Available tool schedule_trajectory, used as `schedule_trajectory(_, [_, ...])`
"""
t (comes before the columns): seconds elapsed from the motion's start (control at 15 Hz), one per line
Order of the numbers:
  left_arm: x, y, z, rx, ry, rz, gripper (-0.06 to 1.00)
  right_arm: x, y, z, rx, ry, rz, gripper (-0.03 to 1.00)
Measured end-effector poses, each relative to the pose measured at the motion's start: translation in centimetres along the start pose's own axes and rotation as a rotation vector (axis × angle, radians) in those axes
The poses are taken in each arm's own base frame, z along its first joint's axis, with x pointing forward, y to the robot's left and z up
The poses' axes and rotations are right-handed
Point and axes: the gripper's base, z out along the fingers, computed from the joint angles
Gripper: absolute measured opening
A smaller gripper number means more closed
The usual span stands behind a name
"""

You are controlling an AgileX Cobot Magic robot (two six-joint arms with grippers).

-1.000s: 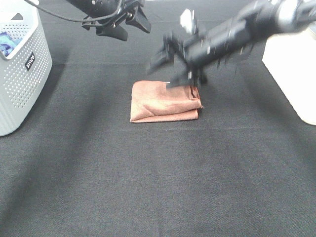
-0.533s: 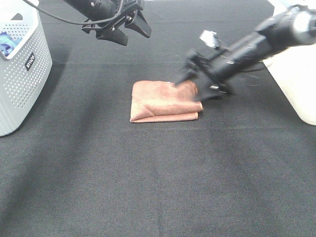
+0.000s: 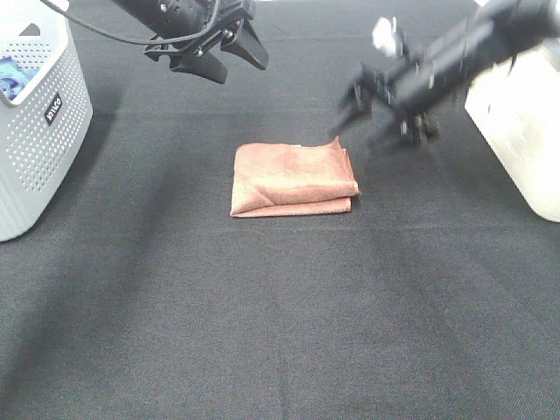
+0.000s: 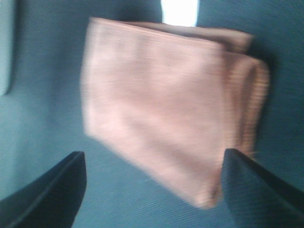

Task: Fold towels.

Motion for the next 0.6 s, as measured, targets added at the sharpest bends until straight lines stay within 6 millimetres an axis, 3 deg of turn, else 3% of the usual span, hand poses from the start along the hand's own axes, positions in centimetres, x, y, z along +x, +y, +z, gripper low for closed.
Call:
schedule_trajectory(0.13, [-0.1, -1.0, -2.0, -0.026, 0.02, 0.052, 0.68, 0.4, 2.4, -1.8, -0.006, 0.038, -0.021, 0.74])
schedule_trajectory(0.4, [-0.3, -3.9, -10.3, -0.225, 0.036, 0.194, 0.68, 1.5, 6.1, -8.1, 0.161, 0.056, -0.053, 0.74])
schedule_trajectory(0.47, [-0.3, -3.9, -10.3, -0.225, 0.036, 0.194, 0.68, 1.5, 6.1, -8.1, 0.161, 0.056, -0.053, 0.74])
schedule_trajectory(0.6, [-0.1, -5.1, -14.5, -0.338, 0.004, 0.213, 0.68, 2.1, 8.0, -11.0, 0.237, 0.013, -0.072, 0.74])
